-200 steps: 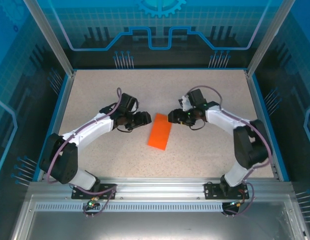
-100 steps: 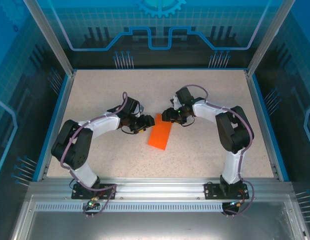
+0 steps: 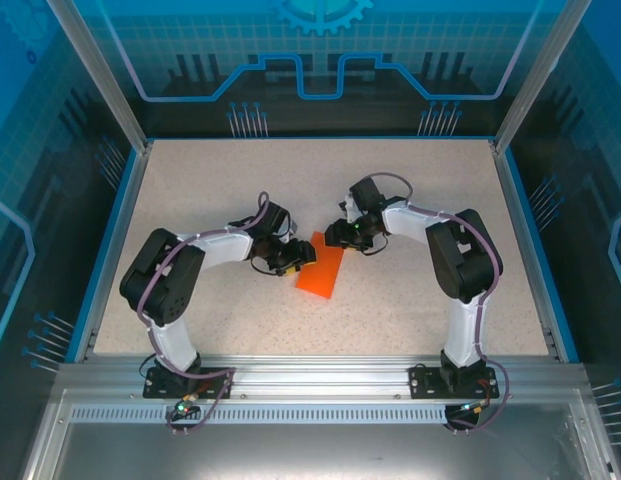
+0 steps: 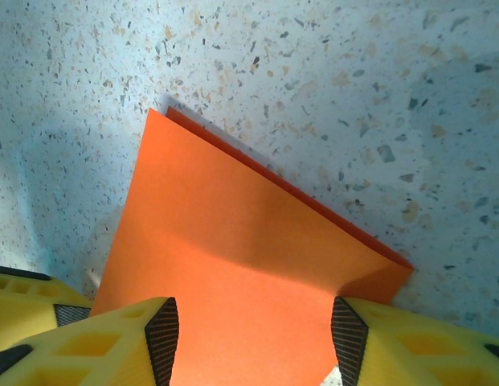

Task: Fold a paper plane with a square sheet of paper (fold left side to right side)
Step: Third fold the triangle at the center of the table.

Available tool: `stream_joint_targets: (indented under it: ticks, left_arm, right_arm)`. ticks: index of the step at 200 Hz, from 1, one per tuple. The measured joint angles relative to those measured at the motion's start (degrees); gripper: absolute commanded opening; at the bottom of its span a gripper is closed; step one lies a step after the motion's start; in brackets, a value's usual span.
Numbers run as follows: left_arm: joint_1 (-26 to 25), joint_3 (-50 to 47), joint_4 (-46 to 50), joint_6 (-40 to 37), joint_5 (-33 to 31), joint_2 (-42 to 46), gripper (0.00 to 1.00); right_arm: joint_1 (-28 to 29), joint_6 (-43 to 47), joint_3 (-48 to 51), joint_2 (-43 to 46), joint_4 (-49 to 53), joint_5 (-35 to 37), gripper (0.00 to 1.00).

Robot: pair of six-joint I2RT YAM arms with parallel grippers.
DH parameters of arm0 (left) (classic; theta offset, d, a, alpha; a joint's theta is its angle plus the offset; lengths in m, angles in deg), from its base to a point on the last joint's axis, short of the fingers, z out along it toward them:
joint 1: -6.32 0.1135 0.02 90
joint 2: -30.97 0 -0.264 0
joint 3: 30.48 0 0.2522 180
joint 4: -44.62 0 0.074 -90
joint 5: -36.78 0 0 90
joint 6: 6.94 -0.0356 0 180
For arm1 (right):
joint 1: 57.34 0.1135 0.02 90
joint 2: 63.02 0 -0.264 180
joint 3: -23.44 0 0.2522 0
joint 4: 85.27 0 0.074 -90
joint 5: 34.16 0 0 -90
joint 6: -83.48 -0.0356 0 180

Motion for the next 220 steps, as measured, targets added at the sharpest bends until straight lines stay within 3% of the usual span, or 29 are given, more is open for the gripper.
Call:
stream_joint_targets:
  ticks: [43,108,133,173,196,220]
  left_arm:
    - [-0.74,0.79,-0.04,-0.04,0.0,-0.48,0.47]
    - [-1.2,1.09,0.28,1.44,-0.39,-0.46,0.21]
    - [-1.81,1.07,0.28,1.62,-0.94,-0.07,0.11]
    - [-3.91,1.07,0.26,4.15,-1.92,1.7,0.06]
    - [-5.03,1.07,0.26,6.05,-2.47,2.36,0.06]
    - [-5.84,1.07,0.35,7.56,-3.3,2.75,0.06]
  right_arm:
    - [0.0,0.46,0.0,0.0,0.0,0.02,0.56]
    - [0.0,2.82,1.18,1.62,-0.48,1.55,0.62]
    - [0.0,5.2,4.9,6.93,-1.46,2.36,0.65]
    - [0.48,10.86,14.51,20.41,-3.54,3.34,0.66]
    - [5.62,14.64,24.35,31.95,-5.88,5.7,0.71]
    - [18.25,19.26,32.94,42.8,-7.61,12.7,0.73]
